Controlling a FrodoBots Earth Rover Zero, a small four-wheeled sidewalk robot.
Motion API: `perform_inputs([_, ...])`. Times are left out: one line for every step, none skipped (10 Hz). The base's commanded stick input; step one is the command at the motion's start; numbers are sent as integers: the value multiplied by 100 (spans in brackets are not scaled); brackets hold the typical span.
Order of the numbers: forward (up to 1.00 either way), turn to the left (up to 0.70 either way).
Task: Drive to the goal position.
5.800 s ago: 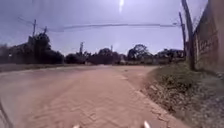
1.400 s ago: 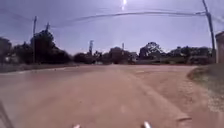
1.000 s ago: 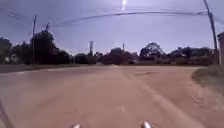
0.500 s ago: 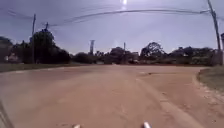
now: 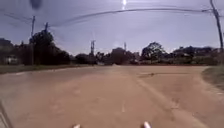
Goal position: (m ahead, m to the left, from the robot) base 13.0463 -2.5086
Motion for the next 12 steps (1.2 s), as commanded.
perform_inputs([70, 0])
perform_inputs([70, 0])
perform_inputs([70, 0])
perform_inputs([70, 0])
perform_inputs([70, 0])
perform_inputs([70, 0])
perform_inputs([70, 0])
perform_inputs([70, 0])
perform_inputs([70, 0])
perform_inputs([70, 0])
perform_inputs([70, -13])
perform_inputs([70, -29])
